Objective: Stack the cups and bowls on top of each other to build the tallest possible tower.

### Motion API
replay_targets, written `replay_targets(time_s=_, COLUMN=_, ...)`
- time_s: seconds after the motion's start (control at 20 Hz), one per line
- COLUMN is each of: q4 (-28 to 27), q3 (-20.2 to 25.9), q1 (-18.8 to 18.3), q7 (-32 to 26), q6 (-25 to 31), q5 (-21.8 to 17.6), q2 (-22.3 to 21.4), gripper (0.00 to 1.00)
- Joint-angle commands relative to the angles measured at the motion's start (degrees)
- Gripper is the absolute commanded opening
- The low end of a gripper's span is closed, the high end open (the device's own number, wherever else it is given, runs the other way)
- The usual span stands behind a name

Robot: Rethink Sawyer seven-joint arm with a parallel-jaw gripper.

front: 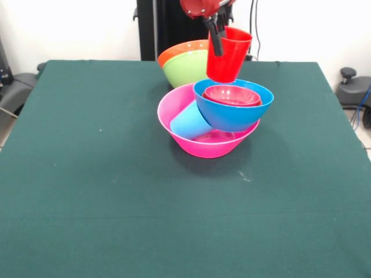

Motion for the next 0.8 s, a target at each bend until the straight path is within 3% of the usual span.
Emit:
replay_targets(time_s=0.05, q4=2.8, q3=7.7, q1=-1.7, q7=-13.3, q6=8.6, q5=3.9, q2=2.2, gripper=0.0)
replay_targets(time_s=0.5, q4=4.4, q3=8.7, q1=-2.8, q7=-14.7, q6=10.7, q5=6.1, q2=2.9, gripper=0.0)
replay_targets(time_s=0.8, q4=6.5, q3=7.3, q1=-1.0, q7=-11.5, q6=11.0, q5=7.4, q2=3.2, gripper=0.0)
